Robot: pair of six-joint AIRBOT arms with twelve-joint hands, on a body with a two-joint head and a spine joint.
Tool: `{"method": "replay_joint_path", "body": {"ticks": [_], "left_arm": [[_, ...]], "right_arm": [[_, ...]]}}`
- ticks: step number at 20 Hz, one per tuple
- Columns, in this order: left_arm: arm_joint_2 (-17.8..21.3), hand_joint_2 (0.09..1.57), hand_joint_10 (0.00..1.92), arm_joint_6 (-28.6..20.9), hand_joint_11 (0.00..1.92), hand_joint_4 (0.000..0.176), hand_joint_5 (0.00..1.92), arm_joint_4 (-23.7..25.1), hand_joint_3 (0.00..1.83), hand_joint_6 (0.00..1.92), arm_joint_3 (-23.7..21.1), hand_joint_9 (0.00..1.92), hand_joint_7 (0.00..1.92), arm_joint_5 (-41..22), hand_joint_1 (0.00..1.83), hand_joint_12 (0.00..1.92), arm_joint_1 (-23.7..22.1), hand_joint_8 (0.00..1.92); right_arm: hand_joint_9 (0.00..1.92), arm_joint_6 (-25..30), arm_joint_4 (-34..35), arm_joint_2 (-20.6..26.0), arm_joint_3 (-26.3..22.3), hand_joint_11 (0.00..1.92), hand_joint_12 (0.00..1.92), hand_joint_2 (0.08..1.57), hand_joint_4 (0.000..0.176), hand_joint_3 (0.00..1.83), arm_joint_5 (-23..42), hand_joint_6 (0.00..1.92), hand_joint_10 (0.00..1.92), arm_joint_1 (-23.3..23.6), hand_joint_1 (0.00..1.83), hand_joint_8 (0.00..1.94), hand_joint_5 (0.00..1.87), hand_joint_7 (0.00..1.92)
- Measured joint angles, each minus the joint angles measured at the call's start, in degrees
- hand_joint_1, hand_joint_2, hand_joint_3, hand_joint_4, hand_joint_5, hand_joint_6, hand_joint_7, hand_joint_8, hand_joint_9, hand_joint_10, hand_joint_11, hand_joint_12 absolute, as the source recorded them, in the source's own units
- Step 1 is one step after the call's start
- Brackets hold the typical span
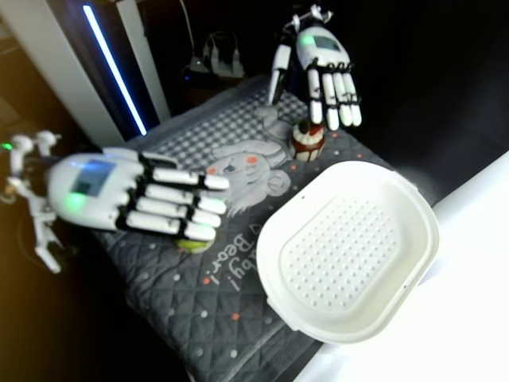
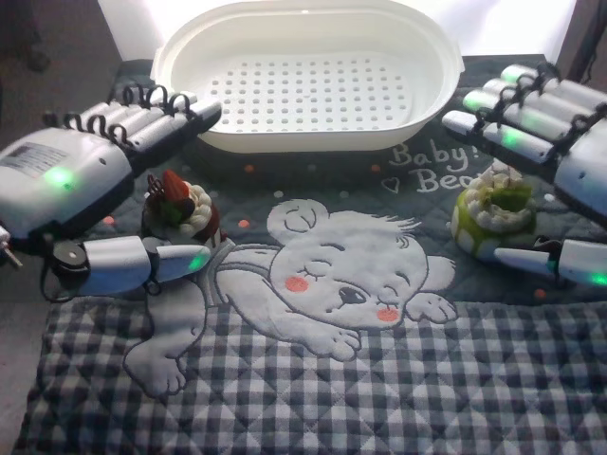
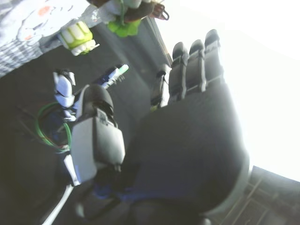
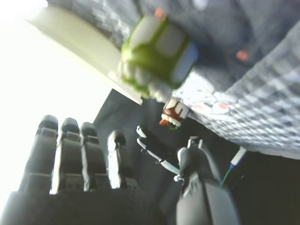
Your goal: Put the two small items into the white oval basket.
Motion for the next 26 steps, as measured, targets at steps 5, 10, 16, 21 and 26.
{"method": "replay_joint_path", "body": {"ticks": [5, 10, 16, 21, 26], "left_arm": [[-2.25, 1.14, 0.00, -0.17, 0.00, 0.042, 0.00, -2.14, 0.00, 0.00, 1.70, 0.01, 0.00, 1.79, 0.62, 0.69, -0.20, 0.00], [-7.15, 1.13, 0.04, -4.94, 0.00, 0.028, 0.13, -5.97, 0.00, 0.01, 6.97, 0.12, 0.09, 5.09, 0.75, 1.24, 0.24, 0.00], [-7.78, 1.32, 1.91, -6.19, 0.73, 0.000, 0.60, -6.86, 0.02, 1.50, 7.48, 0.61, 0.52, 4.98, 1.10, 1.92, 0.92, 1.64], [-7.72, 1.15, 1.92, -6.14, 0.93, 0.000, 0.71, -6.71, 0.00, 1.92, 7.06, 0.91, 0.82, 5.01, 1.55, 1.92, 0.94, 1.91], [-5.27, 1.16, 1.92, -5.73, 0.99, 0.000, 0.77, -4.59, 0.00, 1.92, 3.91, 0.95, 0.84, 2.73, 1.53, 1.92, 2.12, 1.92]], "right_arm": [[0.00, 0.11, 1.84, -0.55, 1.95, 0.00, 0.00, 1.19, 0.040, 0.00, -1.16, 0.00, 0.00, 0.00, 0.67, 0.00, 0.00, 0.00], [0.00, 0.55, 2.95, -3.74, 4.48, 0.00, 0.00, 1.20, 0.069, 0.00, -5.05, 0.00, 0.00, 0.00, 0.69, 0.00, 0.00, 0.00], [0.53, 0.79, 3.10, -4.98, 5.14, 0.46, 1.82, 1.32, 0.000, 0.00, -5.84, 1.37, 1.49, 0.09, 1.05, 1.23, 0.47, 0.64], [0.81, 0.85, 3.15, -4.98, 5.20, 0.82, 1.92, 1.38, 0.000, 0.00, -5.40, 1.68, 1.92, 0.13, 1.07, 1.79, 0.51, 0.60], [0.93, 0.63, 2.27, -3.43, 3.23, 1.02, 1.92, 1.41, 0.000, 0.00, -4.70, 1.75, 1.92, 0.11, 1.05, 1.79, 0.47, 0.59]]}}
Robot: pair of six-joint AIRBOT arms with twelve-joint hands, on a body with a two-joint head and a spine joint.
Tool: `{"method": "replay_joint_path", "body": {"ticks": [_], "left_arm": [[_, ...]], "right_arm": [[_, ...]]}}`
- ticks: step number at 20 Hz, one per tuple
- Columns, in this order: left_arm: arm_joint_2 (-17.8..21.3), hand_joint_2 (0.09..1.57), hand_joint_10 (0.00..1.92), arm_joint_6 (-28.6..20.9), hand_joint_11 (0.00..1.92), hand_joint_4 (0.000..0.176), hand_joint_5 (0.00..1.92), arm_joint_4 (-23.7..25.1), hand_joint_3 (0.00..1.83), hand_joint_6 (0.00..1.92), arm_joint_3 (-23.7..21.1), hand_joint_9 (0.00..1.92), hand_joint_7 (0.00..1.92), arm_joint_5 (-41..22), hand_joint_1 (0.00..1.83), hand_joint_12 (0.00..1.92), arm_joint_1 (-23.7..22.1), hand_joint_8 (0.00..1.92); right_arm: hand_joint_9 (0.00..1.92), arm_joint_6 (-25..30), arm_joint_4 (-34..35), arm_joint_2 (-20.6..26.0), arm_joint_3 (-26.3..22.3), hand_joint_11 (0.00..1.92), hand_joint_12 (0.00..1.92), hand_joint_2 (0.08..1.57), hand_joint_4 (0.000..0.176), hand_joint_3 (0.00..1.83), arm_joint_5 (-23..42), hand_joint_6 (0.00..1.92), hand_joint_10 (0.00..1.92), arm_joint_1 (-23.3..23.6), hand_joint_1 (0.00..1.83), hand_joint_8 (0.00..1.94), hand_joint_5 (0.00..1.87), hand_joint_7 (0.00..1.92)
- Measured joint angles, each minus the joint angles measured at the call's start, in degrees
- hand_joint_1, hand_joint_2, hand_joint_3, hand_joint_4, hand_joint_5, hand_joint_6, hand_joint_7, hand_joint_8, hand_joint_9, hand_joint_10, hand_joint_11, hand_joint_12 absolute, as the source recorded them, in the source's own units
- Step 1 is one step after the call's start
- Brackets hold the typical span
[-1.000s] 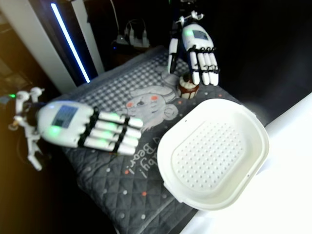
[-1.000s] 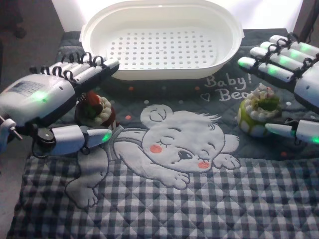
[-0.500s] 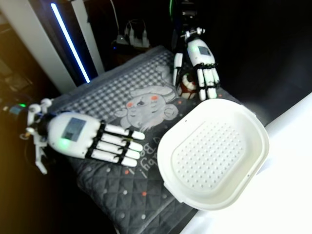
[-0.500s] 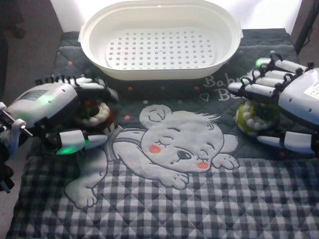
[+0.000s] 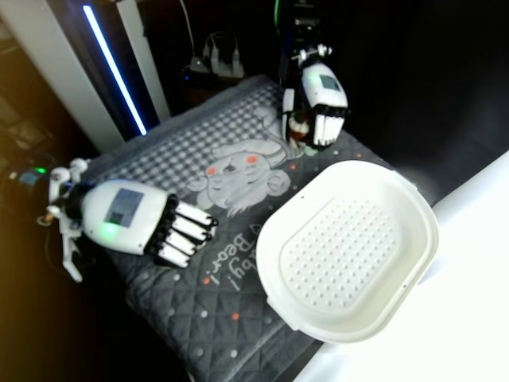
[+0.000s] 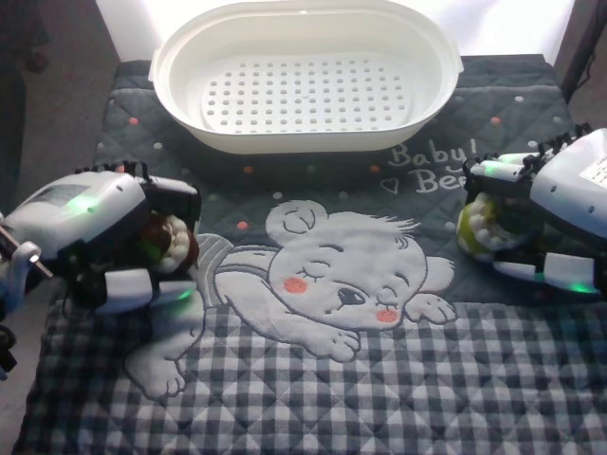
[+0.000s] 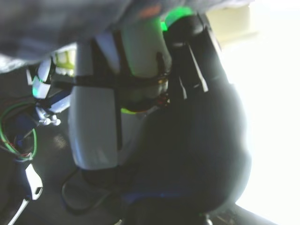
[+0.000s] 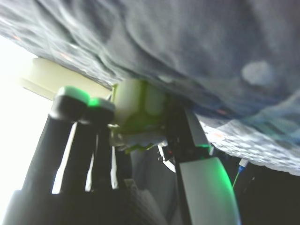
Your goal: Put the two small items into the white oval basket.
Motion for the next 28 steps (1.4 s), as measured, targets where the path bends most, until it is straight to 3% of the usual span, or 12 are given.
{"method": "replay_joint_path", "body": {"ticks": [4, 8, 9, 10, 13, 15, 18, 21, 22, 23, 25, 28], "left_arm": [[0.55, 1.17, 1.92, 0.09, 1.11, 0.000, 0.77, 3.67, 0.00, 1.92, 1.92, 1.07, 0.96, -0.92, 1.45, 1.92, -6.97, 1.92], [-2.75, 1.19, 1.92, 0.15, 0.86, 0.000, 0.63, 6.16, 0.00, 1.92, 7.43, 0.87, 0.79, 1.99, 1.33, 1.92, -16.46, 1.92], [-4.70, 1.20, 1.92, 0.13, 0.81, 0.011, 0.61, 6.80, 0.00, 1.92, 9.68, 0.81, 0.75, 4.33, 1.31, 1.92, -19.23, 1.92], [-7.15, 1.20, 1.92, 0.11, 0.86, 0.093, 0.62, 7.17, 0.00, 1.92, 12.79, 0.75, 0.67, 7.50, 1.30, 1.92, -22.14, 1.92], [-10.12, 1.22, 1.92, 0.24, 0.86, 0.084, 0.64, 6.84, 0.18, 1.92, 16.96, 0.75, 0.61, 12.79, 1.29, 1.92, -25.53, 1.69], [-12.66, 1.01, 1.92, 0.17, 0.92, 0.000, 0.71, 6.75, 0.63, 1.92, 20.31, 0.80, 0.65, 15.06, 1.30, 1.92, -27.85, 1.75], [-17.18, 0.93, 1.92, 0.22, 1.00, 0.000, 0.74, 5.16, 0.76, 1.92, 25.73, 0.88, 0.69, 18.53, 1.32, 1.92, -29.18, 1.75], [-18.97, 1.22, 1.92, 0.24, 1.06, 0.000, 0.67, 4.87, 0.12, 1.51, 27.28, 0.88, 0.64, 22.45, 1.04, 1.92, -29.29, 1.91], [-18.95, 1.07, 1.22, 1.03, 0.12, 0.051, 0.12, 4.02, 0.00, 0.69, 27.26, 0.09, 0.13, 23.23, 0.83, 1.83, -29.29, 0.77], [-18.86, 1.03, 0.24, 1.81, 0.02, 0.098, 0.02, 3.48, 0.00, 0.22, 27.26, 0.02, 0.03, 23.80, 0.75, 0.88, -29.27, 0.15], [-18.67, 0.97, 0.01, 4.15, 0.00, 0.167, 0.00, 2.16, 0.00, 0.01, 27.23, 0.00, 0.00, 24.13, 0.67, 0.04, -29.27, 0.01], [-18.16, 0.94, 0.00, 4.55, 0.00, 0.176, 0.00, 2.12, 0.00, 0.00, 26.82, 0.00, 0.00, 23.93, 0.62, 0.00, -29.27, 0.00]], "right_arm": [[1.25, -0.13, 0.81, 0.76, 1.97, 1.35, 1.92, 1.35, 0.000, 0.00, 2.05, 1.68, 1.92, 0.28, 1.09, 1.94, 0.63, 1.03], [1.12, -0.20, 1.68, -2.01, 6.14, 1.26, 1.92, 1.44, 0.000, 0.00, 0.68, 1.65, 1.92, 8.46, 1.08, 1.78, 0.54, 0.65], [1.09, -0.22, 1.31, -3.23, 7.72, 1.23, 1.92, 1.46, 0.000, 0.00, 0.52, 1.68, 1.92, 10.91, 1.07, 1.78, 0.51, 0.63], [1.28, -0.20, 0.66, -5.27, 9.84, 1.39, 1.92, 1.27, 0.000, 0.00, -0.85, 1.91, 1.92, 14.03, 1.42, 1.93, 0.76, 1.02], [1.23, -1.14, -0.87, -7.63, 12.28, 1.36, 1.92, 1.34, 0.000, 0.00, -4.72, 1.72, 1.92, 19.04, 1.14, 1.94, 0.60, 0.96], [1.12, -3.30, 1.77, -10.80, 15.80, 1.24, 1.92, 1.33, 0.000, 0.00, -5.79, 0.95, 1.92, 21.81, 1.27, 1.66, 0.44, 0.65], [1.29, -3.50, 3.74, -15.13, 19.98, 1.41, 1.92, 1.31, 0.000, 0.01, -8.98, 1.53, 1.92, 22.25, 1.06, 1.94, 0.62, 1.00], [1.01, -3.50, 5.03, -17.38, 21.24, 1.13, 1.92, 1.29, 0.000, 0.00, -11.93, 1.92, 1.92, 22.27, 1.31, 1.69, 0.78, 0.72], [0.35, -3.48, 4.98, -17.46, 21.24, 0.25, 1.61, 1.17, 0.000, 0.00, -11.91, 0.75, 0.97, 22.27, 1.12, 0.72, 0.24, 0.42], [0.12, -3.52, 5.03, -17.46, 21.24, 0.05, 1.30, 1.16, 0.015, 0.00, -11.89, 0.27, 0.53, 22.27, 0.78, 0.23, 0.06, 0.19], [0.00, -3.69, 5.11, -17.29, 21.24, 0.00, 0.19, 1.24, 0.031, 0.00, -12.35, 0.01, 0.05, 22.27, 0.36, 0.01, 0.00, 0.01], [0.00, -3.56, 3.85, -17.29, 20.98, 0.00, 0.01, 1.24, 0.050, 0.00, -12.31, 0.00, 0.00, 22.45, 0.26, 0.00, 0.00, 0.00]]}}
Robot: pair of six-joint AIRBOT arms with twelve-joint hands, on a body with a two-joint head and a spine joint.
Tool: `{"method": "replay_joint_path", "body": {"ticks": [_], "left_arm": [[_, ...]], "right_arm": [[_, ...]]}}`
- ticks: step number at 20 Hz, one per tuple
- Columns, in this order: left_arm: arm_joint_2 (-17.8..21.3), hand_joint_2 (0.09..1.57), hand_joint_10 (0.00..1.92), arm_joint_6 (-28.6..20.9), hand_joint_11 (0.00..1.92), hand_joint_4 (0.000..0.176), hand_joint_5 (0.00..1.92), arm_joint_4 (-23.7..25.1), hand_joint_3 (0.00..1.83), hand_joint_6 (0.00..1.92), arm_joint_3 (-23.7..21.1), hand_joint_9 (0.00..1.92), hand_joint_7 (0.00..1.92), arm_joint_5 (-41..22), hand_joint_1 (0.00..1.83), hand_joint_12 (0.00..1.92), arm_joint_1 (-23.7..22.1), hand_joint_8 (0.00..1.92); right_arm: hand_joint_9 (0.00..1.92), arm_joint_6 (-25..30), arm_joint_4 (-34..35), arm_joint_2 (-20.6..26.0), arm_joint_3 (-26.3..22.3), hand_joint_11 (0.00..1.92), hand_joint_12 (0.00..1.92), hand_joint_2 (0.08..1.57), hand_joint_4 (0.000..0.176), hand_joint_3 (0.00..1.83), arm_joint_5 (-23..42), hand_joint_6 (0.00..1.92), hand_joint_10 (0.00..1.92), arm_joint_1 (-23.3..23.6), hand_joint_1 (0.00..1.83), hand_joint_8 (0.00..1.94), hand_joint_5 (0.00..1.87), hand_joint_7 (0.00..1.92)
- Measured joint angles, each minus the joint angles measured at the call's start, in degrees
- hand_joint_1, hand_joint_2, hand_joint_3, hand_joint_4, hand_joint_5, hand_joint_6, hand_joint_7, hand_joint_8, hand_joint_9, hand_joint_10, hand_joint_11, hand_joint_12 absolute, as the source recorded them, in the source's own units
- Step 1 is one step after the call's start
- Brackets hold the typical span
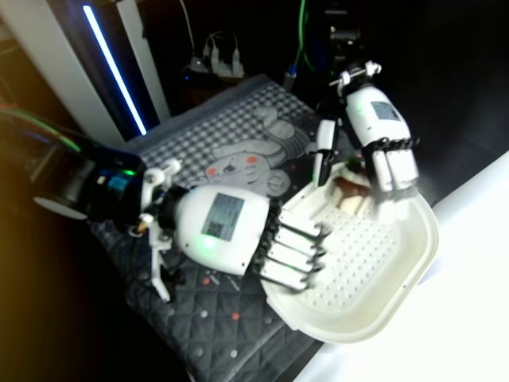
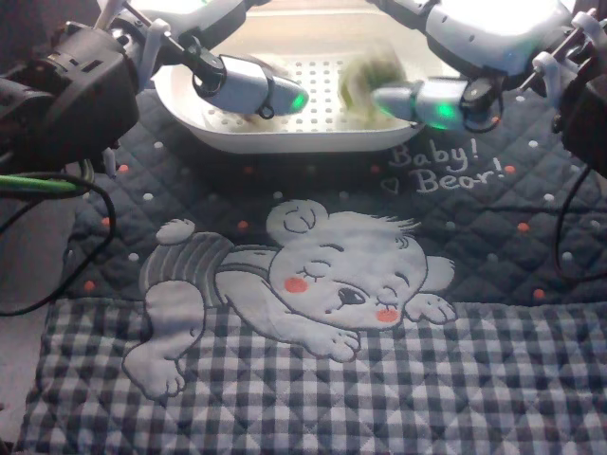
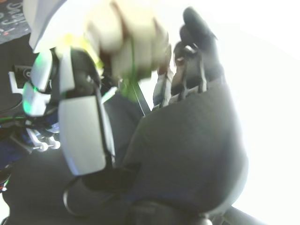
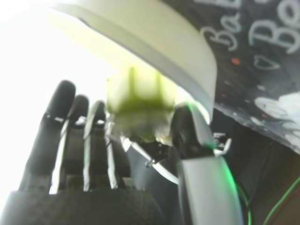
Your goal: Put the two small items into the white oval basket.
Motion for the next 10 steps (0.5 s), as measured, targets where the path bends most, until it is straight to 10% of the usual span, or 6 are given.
{"method": "replay_joint_path", "body": {"ticks": [1, 7, 9, 10], "left_arm": [[0.26, 0.90, 0.00, 0.04, 0.00, 0.176, 0.00, -0.28, 0.00, 0.00, -0.28, 0.00, 0.00, 0.22, 0.58, 0.00, 0.00, 0.00], [9.22, 0.95, 0.00, 1.01, 0.00, 0.176, 0.00, -1.22, 0.00, 0.00, -10.03, 0.00, 0.00, -6.01, 0.52, 0.00, 4.85, 0.00], [13.94, 1.00, 0.00, 0.90, 0.00, 0.176, 0.00, -1.18, 0.02, 0.00, -14.73, 0.00, 0.00, -11.32, 0.61, 0.00, 7.54, 0.00], [15.30, 1.03, 0.00, 0.87, 0.00, 0.158, 0.00, -1.60, 0.03, 0.00, -15.98, 0.00, 0.00, -14.56, 0.63, 0.00, 8.87, 0.00]], "right_arm": [[0.00, -0.02, -0.02, 0.13, -0.59, 0.00, 0.00, 1.21, 0.083, 0.00, 0.11, 0.00, 0.00, 0.02, 0.23, 0.00, 0.00, 0.00], [0.00, 0.00, -5.95, 10.45, -11.21, 0.00, 0.00, 1.23, 0.111, 0.00, -1.20, 0.00, 0.00, 0.00, 0.37, 0.00, 0.00, 0.00], [0.02, 0.11, -7.85, 18.14, -17.29, 0.00, 0.83, 1.25, 0.068, 0.00, -0.24, 0.00, 0.01, -0.02, 0.43, 0.00, 0.00, 0.00], [0.00, 0.09, -8.31, 20.83, -19.06, 0.00, 0.80, 1.25, 0.076, 0.00, 0.92, 0.00, 0.00, 0.00, 0.39, 0.00, 0.00, 0.00]]}}
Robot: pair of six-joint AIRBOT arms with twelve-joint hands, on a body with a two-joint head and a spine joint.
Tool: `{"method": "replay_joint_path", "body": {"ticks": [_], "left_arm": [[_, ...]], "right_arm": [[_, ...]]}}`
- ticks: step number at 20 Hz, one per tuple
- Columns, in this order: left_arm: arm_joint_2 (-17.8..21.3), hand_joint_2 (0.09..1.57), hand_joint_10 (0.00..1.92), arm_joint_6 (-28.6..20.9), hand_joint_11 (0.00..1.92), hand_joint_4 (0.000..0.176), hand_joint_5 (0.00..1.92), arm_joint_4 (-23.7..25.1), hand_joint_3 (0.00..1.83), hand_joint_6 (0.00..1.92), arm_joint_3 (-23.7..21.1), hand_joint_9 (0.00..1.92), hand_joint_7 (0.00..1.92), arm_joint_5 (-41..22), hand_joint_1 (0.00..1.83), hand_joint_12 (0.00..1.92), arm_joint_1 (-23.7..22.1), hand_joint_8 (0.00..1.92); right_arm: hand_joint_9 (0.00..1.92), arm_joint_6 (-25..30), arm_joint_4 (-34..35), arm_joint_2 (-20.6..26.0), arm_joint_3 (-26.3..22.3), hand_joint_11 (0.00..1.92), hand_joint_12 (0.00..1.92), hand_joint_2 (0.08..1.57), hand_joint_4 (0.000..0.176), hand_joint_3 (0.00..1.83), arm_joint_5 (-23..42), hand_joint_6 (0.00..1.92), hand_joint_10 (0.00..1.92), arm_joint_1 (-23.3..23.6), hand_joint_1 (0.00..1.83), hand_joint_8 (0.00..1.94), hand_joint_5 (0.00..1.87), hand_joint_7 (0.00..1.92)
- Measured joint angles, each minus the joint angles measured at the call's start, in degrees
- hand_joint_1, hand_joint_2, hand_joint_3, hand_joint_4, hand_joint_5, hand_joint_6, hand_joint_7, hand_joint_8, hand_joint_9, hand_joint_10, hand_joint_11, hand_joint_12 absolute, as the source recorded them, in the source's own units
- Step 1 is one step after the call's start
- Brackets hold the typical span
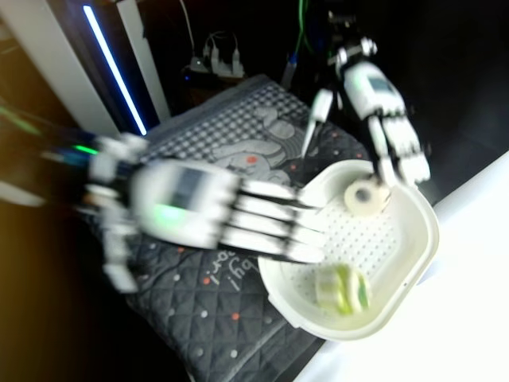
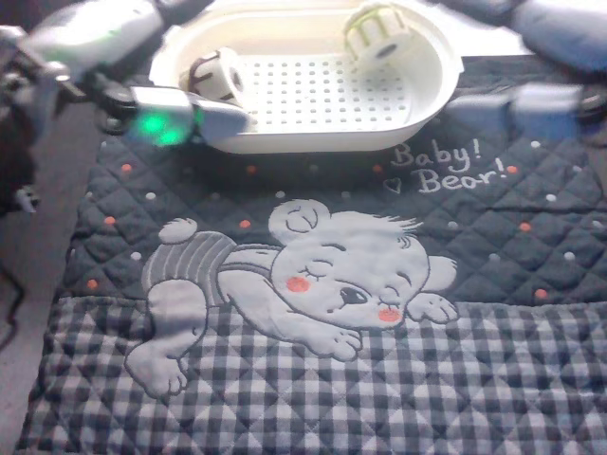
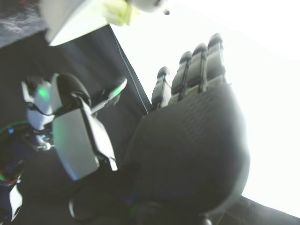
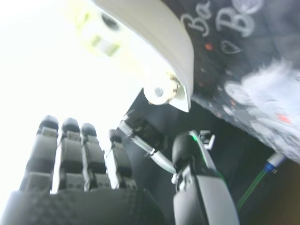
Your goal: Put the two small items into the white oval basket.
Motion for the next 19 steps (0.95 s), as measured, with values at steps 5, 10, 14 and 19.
{"method": "replay_joint_path", "body": {"ticks": [5, 10, 14, 19], "left_arm": [[8.39, 1.03, 0.00, -7.19, 0.00, 0.169, 0.00, 2.40, 0.01, 0.00, -9.05, 0.00, 0.00, -14.05, 0.40, 0.00, 9.51, 0.00], [15.10, 0.99, 0.00, -9.64, 0.00, 0.176, 0.00, 2.86, 0.00, 0.00, -13.05, 0.00, 0.00, -28.50, 0.20, 0.00, 13.57, 0.00], [16.63, 1.07, 0.00, -10.10, 0.00, 0.176, 0.00, 7.19, 0.01, 0.00, -16.24, 0.00, 0.00, -34.82, 0.19, 0.00, 17.38, 0.00], [19.80, 1.13, 0.00, -11.89, 0.00, 0.176, 0.00, 5.64, 0.03, 0.00, -17.53, 0.00, 0.00, -42.21, 0.24, 0.00, 19.65, 0.00]], "right_arm": [[0.00, 0.63, -6.56, 7.87, -9.66, 0.00, 0.00, 1.20, 0.113, 0.00, 5.88, 0.00, 0.00, -1.64, 0.30, 0.00, 0.00, 0.00], [0.00, 11.17, -4.04, 14.12, -10.86, 0.00, 0.00, 1.20, 0.084, 0.00, 22.18, 0.00, 0.00, -12.61, 0.17, 0.00, 0.00, 0.00], [0.00, 11.41, -3.96, 14.88, -12.66, 0.00, 0.00, 1.16, 0.062, 0.00, 29.99, 0.00, 0.00, -12.68, 0.31, 0.00, 0.00, 0.00], [0.00, 11.65, -3.45, 17.11, -15.61, 0.00, 0.00, 1.05, 0.038, 0.00, 40.50, 0.00, 0.00, -19.43, 0.46, 0.00, 0.00, 0.00]]}}
